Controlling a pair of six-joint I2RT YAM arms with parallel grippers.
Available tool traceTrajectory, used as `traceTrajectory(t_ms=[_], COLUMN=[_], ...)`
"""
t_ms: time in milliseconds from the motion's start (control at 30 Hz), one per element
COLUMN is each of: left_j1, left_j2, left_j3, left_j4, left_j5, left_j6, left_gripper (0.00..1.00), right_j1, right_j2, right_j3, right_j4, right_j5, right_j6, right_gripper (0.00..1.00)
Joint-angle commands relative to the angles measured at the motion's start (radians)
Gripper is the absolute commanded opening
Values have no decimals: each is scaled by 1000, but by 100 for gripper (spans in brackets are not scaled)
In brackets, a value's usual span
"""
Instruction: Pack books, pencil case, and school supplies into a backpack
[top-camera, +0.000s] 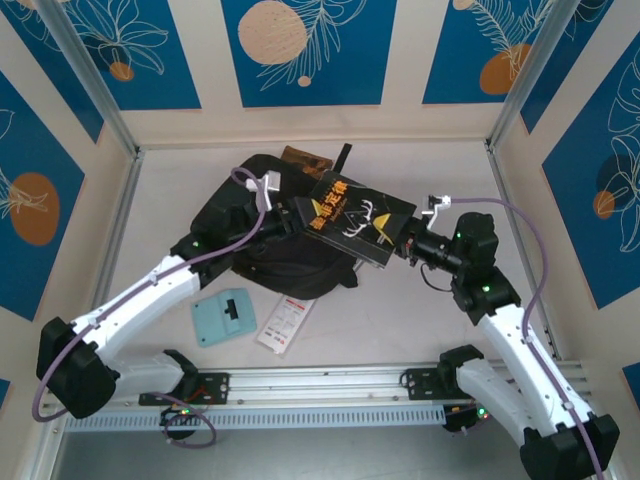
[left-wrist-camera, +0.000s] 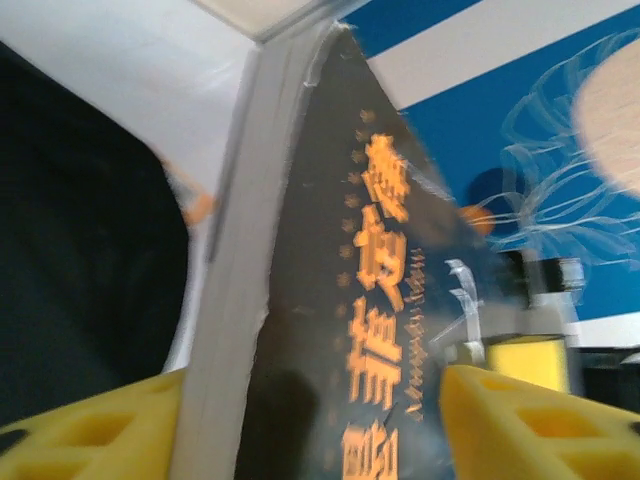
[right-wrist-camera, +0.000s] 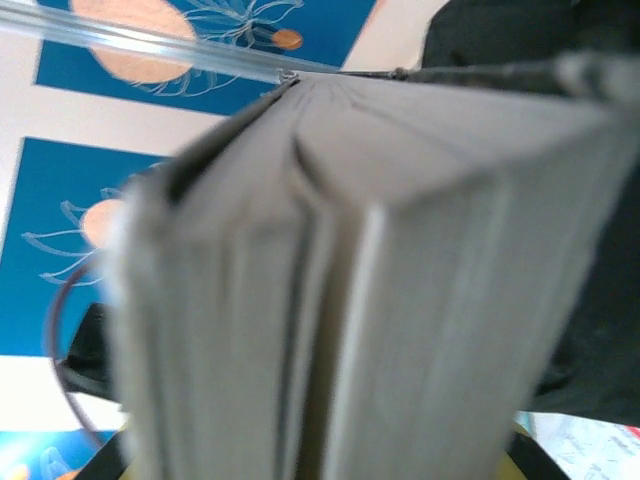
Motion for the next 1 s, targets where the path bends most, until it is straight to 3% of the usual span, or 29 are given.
traceTrajectory(t_ms=[0,167,333,633,967], left_j1=[-2,-4,-1,6,17], left_j2=[48,268,448,713,830], left_j3=[211,468,570,756,755], left_j4=[-389,-727,-807,-873,-856], left_j5=[-162,-369,-596,-734,-760], left_j6=[294,572,739,867,893], left_gripper=[68,72,73,78,68], right_j1=[-9,-9,-14,-23,-53], right_j2=[-46,-49,-42,-31,-20], right_j3=[120,171,168,209,186], right_j4=[-253,-388,-397,-452,-427], right_j5=[143,224,224,232,170], right_j6=[-205,-322,-366,-469,-471], right_gripper=[0,0,0,0,0])
